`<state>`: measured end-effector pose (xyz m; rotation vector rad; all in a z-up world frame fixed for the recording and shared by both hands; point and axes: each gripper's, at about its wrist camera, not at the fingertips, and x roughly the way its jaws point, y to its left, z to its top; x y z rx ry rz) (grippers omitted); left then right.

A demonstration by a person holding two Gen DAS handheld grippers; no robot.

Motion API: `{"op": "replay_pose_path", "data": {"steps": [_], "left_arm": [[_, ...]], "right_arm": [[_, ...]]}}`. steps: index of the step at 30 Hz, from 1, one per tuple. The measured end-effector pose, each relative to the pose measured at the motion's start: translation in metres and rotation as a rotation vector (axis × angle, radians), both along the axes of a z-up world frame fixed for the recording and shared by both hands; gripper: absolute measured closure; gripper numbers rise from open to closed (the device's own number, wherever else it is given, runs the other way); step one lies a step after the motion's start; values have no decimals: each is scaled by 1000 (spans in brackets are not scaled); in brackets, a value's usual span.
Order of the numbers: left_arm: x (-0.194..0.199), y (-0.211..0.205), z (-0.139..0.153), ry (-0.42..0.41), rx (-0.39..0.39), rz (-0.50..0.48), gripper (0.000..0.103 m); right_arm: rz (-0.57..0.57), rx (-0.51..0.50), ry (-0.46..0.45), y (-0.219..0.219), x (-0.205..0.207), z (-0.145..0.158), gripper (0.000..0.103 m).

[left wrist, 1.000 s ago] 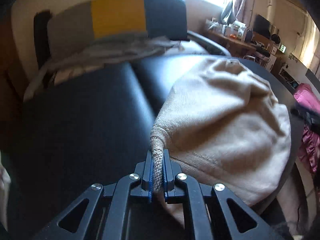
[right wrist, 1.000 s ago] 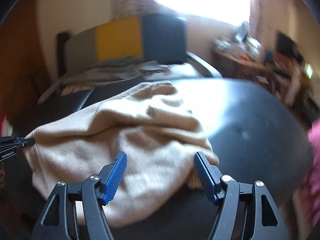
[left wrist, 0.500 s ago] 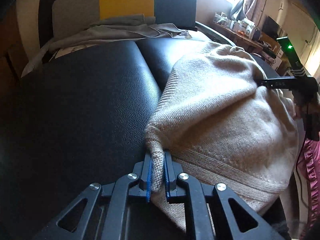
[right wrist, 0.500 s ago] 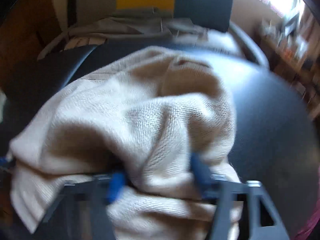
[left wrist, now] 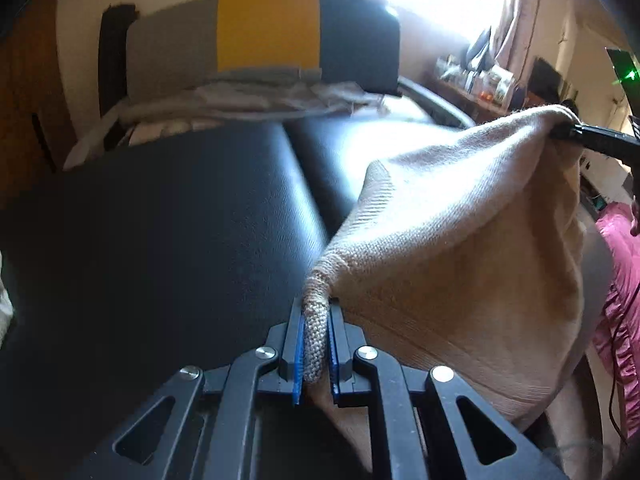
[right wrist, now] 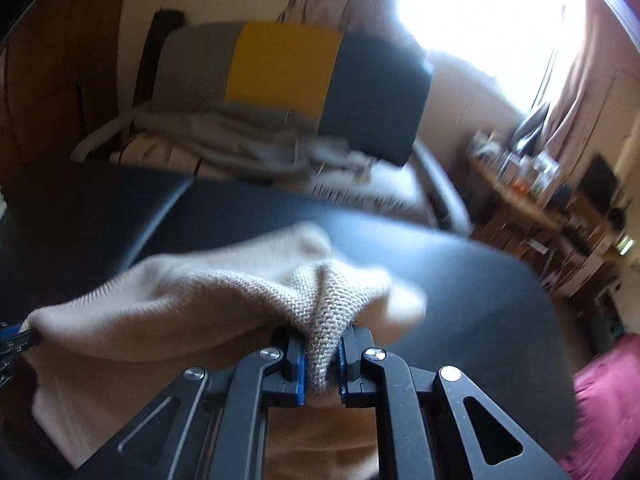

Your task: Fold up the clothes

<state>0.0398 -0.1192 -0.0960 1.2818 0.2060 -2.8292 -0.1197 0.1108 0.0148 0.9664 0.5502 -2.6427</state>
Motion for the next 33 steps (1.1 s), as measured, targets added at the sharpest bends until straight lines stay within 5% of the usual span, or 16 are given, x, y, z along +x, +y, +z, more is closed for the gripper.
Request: {"op": "replay_pose_path", "data": {"steps": [8, 16, 21, 25, 29, 33], "left_arm": [[0, 15, 75, 189, 7, -106, 95], [17, 32, -11, -73, -21, -242, 96], [40, 20, -35, -150, 12, -231, 96], [24, 7, -22, -141, 86, -189, 93], [2, 8, -12, -126, 160, -155, 86], [-13, 11, -16, -144, 216, -144, 85]], "right_arm": [[-107, -76, 165, 40, 39, 77, 93], [-244, -77, -241, 112, 88, -46, 90], [-271, -206, -354, 145, 111, -64, 79], [-266, -244, -241, 155, 101, -25, 37], [-182, -218, -156, 128, 65, 0, 35], [21, -69, -79, 76, 58, 26, 34]]}}
